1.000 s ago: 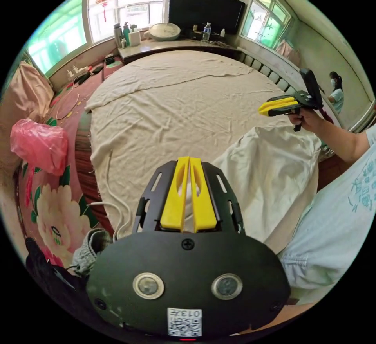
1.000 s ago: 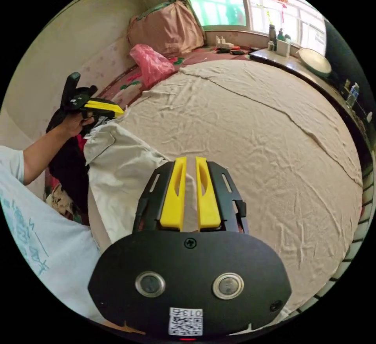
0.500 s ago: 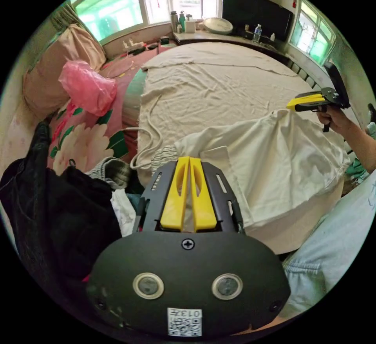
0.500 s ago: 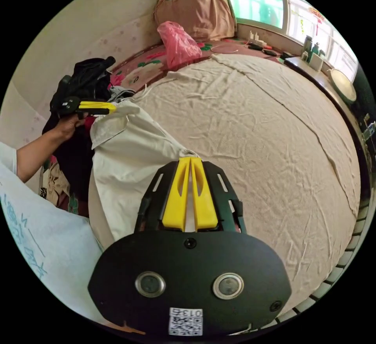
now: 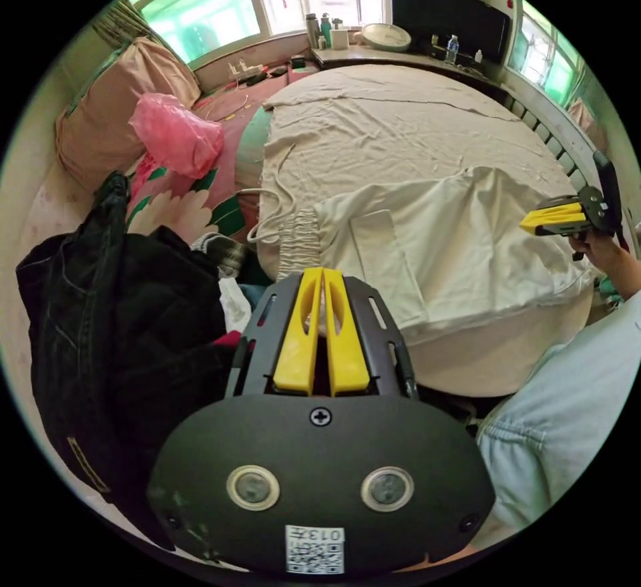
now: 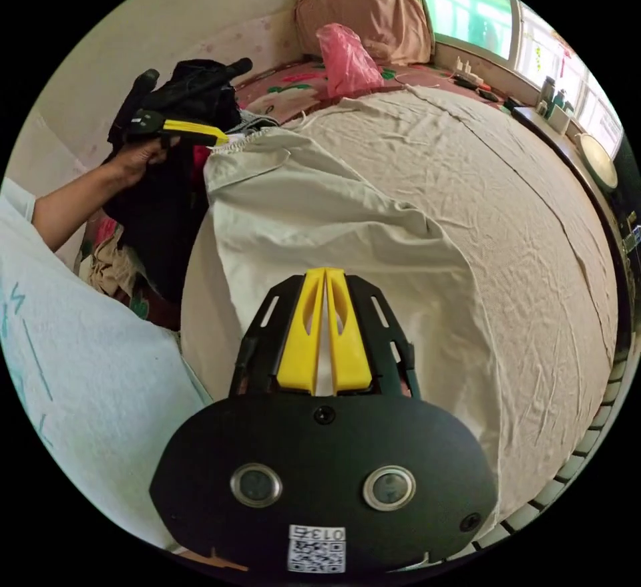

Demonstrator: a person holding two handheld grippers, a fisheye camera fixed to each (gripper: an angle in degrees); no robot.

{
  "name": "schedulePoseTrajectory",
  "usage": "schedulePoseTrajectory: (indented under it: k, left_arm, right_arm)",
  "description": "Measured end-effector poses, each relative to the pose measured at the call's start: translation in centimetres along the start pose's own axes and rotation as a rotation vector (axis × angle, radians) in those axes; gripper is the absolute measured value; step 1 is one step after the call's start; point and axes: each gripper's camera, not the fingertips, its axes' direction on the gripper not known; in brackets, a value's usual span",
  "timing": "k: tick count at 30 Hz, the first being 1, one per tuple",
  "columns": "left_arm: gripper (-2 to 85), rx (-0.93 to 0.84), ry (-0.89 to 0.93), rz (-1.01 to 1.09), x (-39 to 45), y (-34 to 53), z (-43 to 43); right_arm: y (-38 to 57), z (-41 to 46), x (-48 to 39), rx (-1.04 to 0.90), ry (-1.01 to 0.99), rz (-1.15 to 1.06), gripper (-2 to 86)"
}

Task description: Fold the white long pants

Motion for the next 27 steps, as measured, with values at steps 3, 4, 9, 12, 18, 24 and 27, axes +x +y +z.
schedulePoseTrajectory:
  k: [3,4,9,12,18,24,27]
  left_arm:
    - [-0.3,-0.139,0.003,0.079,2.8,2.2,3.6]
    - [-0.3,-0.162,-0.008,0.097,3.3,2.6,4.3]
    - [-0.4,-0.165,-0.061,0.073,4.6,4.0,5.1]
    - [-0.4,0.037,-0.173,0.074,5.8,5.0,1.5]
    - [-0.3,0.15,0.008,0.359,14.8,3.2,2.9]
    - [-0.3,0.042,-0.074,0.509,19.7,2.7,9.4]
    - [-0.3,0.051,-0.065,0.481,18.4,3.6,10.8]
  right_arm:
    - [-0.1,1.9,-2.4,0.005,-0.014,-0.078,0.1]
    - [-0.1,3.4,-3.2,-0.032,0.02,-0.085,0.1]
    - [0.1,7.6,-4.7,-0.144,0.146,-0.071,0.2]
    - [0.6,5.0,-4.6,0.009,0.142,0.023,0.3]
    - [5.2,5.5,-3.0,-0.018,0.284,0.254,0.6]
    - [12.0,6.2,0.2,-0.004,0.429,0.568,0.9]
    - [15.5,7.8,2.5,-0.06,0.455,0.705,0.5]
